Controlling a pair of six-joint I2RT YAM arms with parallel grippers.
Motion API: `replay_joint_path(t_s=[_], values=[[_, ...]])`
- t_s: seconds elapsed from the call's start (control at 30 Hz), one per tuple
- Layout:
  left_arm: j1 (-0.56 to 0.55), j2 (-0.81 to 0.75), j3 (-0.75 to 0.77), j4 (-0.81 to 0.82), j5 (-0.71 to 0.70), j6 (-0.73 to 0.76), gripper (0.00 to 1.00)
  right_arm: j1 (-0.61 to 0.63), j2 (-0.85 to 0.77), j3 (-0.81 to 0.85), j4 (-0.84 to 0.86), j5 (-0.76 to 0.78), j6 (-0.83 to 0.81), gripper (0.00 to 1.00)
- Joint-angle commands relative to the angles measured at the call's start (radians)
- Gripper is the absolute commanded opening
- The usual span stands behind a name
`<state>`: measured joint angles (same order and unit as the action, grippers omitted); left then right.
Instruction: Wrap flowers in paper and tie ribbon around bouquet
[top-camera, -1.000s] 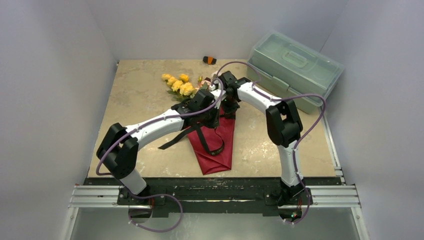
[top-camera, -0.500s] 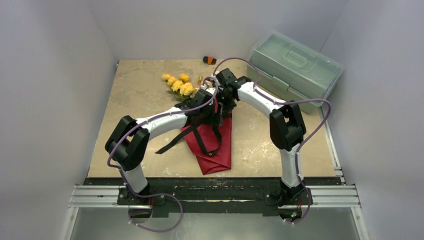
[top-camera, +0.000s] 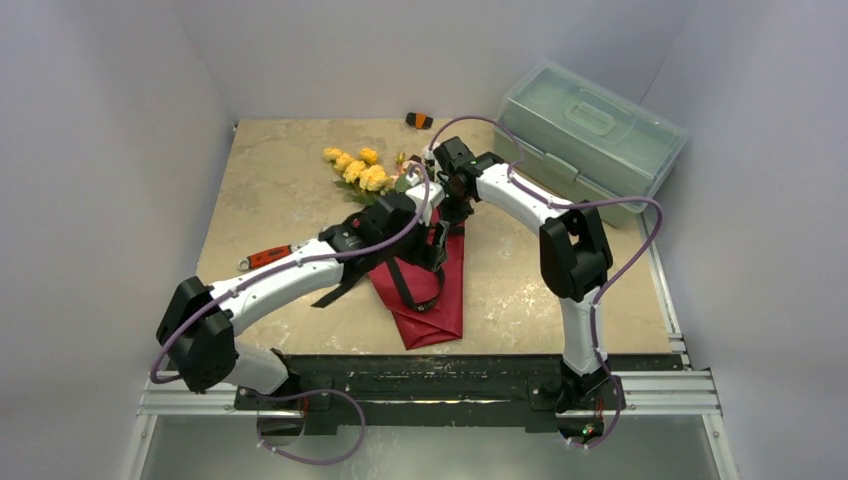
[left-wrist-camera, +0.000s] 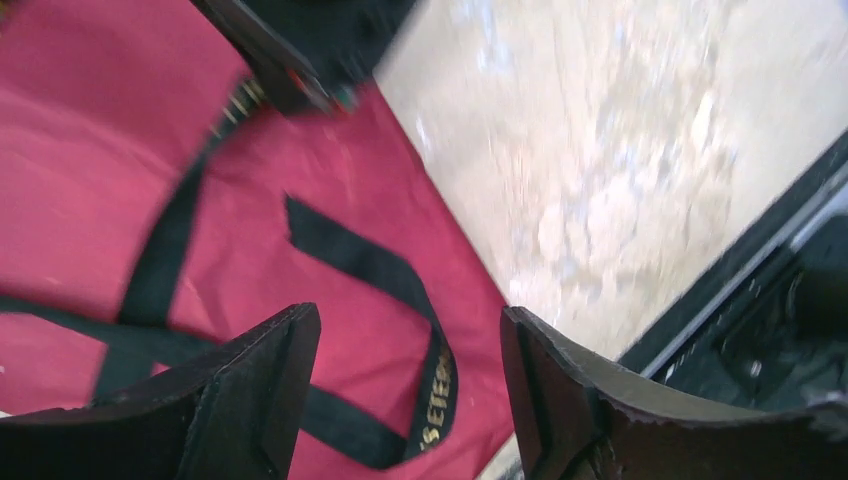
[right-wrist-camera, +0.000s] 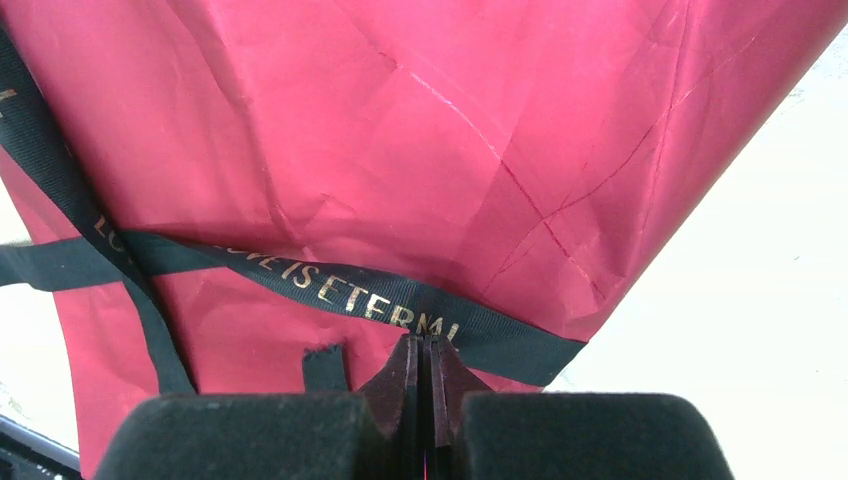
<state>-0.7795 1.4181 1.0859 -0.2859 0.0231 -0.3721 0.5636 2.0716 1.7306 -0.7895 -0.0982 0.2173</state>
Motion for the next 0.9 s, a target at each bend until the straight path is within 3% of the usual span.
replay_joint_path(t_s=[0.0,0.23,0.3,0.47,0.6,0.77,0.87], values=[[-0.078,0.025,-0.073,-0.066,-0.034,0.015,0.67,-0.002,-0.054,0.011,0.001,-0.021,0.015,0.0],[-0.194,0.056,-0.128,0.017,-0.168,-0.07,0.59,-0.001,-0.054,-0.002,-0.007,-0.031,0.025,0.0],[-0.206,0.073,-0.131,0.035,-0.167,-0.094,0.53,-0.002,-0.053,-0.005,-0.009,-0.036,0.027,0.0],[-0.221,0.124,-0.142,0.091,-0.132,-0.114,0.49,-0.002,-0.055,-0.012,-0.014,-0.037,0.028,0.0],[-0.221,0.161,-0.137,0.108,-0.141,-0.116,0.35,-0.004,-0.057,-0.013,-0.019,-0.035,0.028,0.0],[-0.221,0.205,-0.103,0.079,-0.203,-0.1,0.01,-0.005,-0.062,-0.009,-0.023,-0.037,0.027,0.0],[-0.218,0.214,-0.08,0.078,-0.239,-0.088,0.0,-0.005,-0.063,-0.009,-0.025,-0.042,0.025,0.0]])
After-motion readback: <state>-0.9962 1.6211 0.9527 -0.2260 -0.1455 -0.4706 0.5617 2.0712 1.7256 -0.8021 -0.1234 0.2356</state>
